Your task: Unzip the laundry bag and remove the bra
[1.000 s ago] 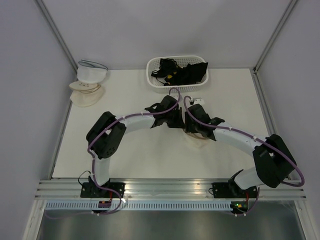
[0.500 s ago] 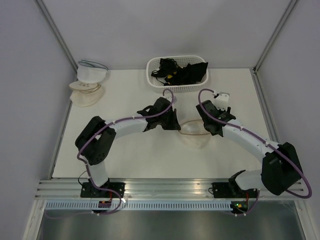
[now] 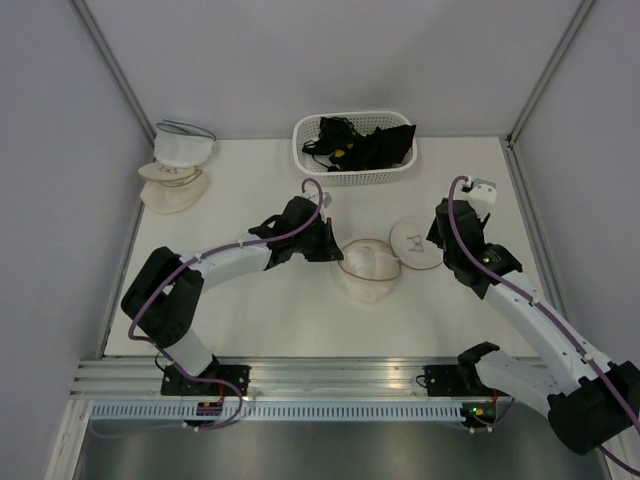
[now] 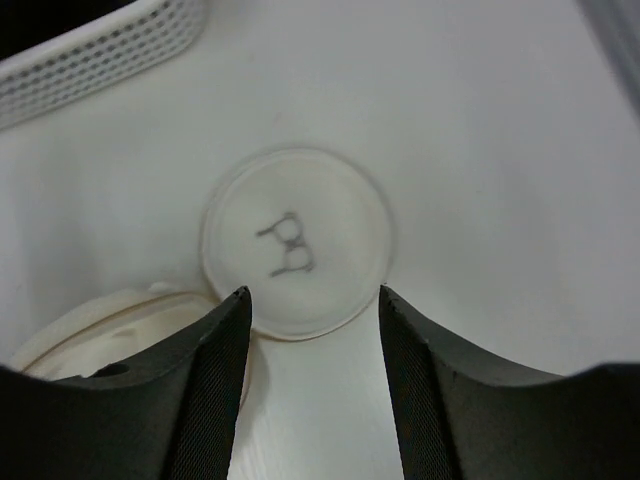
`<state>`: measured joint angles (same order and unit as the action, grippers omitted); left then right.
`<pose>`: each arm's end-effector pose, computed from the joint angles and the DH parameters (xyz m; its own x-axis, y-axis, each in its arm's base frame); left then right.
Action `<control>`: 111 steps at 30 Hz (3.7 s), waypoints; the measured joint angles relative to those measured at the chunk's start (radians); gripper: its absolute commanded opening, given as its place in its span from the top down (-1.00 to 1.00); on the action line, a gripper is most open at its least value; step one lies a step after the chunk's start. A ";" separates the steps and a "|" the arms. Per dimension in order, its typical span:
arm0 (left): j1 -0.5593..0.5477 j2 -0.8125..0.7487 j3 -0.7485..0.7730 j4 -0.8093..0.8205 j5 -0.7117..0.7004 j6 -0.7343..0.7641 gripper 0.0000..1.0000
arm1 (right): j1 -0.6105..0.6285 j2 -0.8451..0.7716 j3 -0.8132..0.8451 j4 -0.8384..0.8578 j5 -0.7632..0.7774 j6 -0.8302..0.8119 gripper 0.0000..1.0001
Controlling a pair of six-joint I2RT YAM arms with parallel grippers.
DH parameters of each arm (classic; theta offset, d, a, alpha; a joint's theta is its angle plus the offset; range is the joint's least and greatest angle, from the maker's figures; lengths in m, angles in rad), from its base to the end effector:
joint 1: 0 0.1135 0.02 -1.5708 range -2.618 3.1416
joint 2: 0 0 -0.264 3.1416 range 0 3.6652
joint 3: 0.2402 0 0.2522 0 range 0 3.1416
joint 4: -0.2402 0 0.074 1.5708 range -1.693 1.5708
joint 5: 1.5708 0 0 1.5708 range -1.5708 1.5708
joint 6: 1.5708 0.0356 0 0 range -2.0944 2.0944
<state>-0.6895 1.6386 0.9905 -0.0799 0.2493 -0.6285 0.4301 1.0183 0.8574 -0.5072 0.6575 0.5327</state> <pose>0.2648 -0.2297 0.2047 -0.8613 -0.0283 -0.5073 0.3118 0.7589 -0.5717 0.2027 0.0691 0.2949 -0.4312 0.2445 -0.8685 0.3773 0.9232 0.0725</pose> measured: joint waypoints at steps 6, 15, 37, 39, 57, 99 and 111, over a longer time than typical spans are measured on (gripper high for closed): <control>0.000 0.000 -0.024 0.008 0.025 0.001 0.95 | 0.001 0.132 -0.094 0.204 -0.446 -0.078 -0.18; 0.000 0.000 -0.053 0.026 0.053 0.001 0.95 | 0.066 0.210 -0.169 0.375 -0.818 -0.093 -0.19; -0.004 0.000 -0.065 0.056 0.074 0.000 0.95 | 0.161 0.475 -0.133 0.470 -0.858 -0.122 0.99; -0.004 0.000 -0.065 0.059 0.074 0.000 0.95 | 0.164 0.471 -0.129 0.458 -0.857 -0.122 0.99; -0.001 0.000 -0.065 0.060 0.041 0.000 0.96 | 0.168 0.091 -0.040 0.287 -0.703 -0.137 0.99; 0.007 -0.027 -0.069 0.060 0.053 -0.001 0.95 | 0.102 -0.311 -0.548 1.083 -0.421 0.375 0.99; 0.008 -0.023 -0.069 0.060 0.071 -0.001 0.85 | 0.060 -0.068 -0.129 1.125 -0.520 0.278 0.99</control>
<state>-0.6819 1.6161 0.9215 -0.0196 0.3199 -0.6292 0.4904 0.9501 0.7284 0.6178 0.1371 0.8104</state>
